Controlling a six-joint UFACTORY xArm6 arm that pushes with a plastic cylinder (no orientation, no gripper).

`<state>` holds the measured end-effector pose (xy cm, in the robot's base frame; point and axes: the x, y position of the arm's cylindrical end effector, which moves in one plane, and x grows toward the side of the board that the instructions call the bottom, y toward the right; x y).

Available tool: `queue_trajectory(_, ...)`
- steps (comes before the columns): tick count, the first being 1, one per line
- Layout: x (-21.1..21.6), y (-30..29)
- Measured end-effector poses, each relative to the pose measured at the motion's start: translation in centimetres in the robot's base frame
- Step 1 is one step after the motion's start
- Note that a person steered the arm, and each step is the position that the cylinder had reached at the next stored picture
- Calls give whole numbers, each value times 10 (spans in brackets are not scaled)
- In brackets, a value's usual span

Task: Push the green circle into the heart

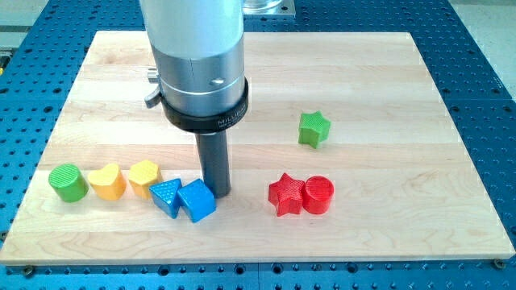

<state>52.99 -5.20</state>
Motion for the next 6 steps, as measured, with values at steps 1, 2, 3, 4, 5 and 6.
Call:
queue_trajectory(1,-14,-19)
queue_trajectory(2,-53,-66)
queue_trajectory(3,-75,-157)
queue_trajectory(4,-60,-249)
queue_trajectory(5,-52,-252)
queue_trajectory(6,-18,-248)
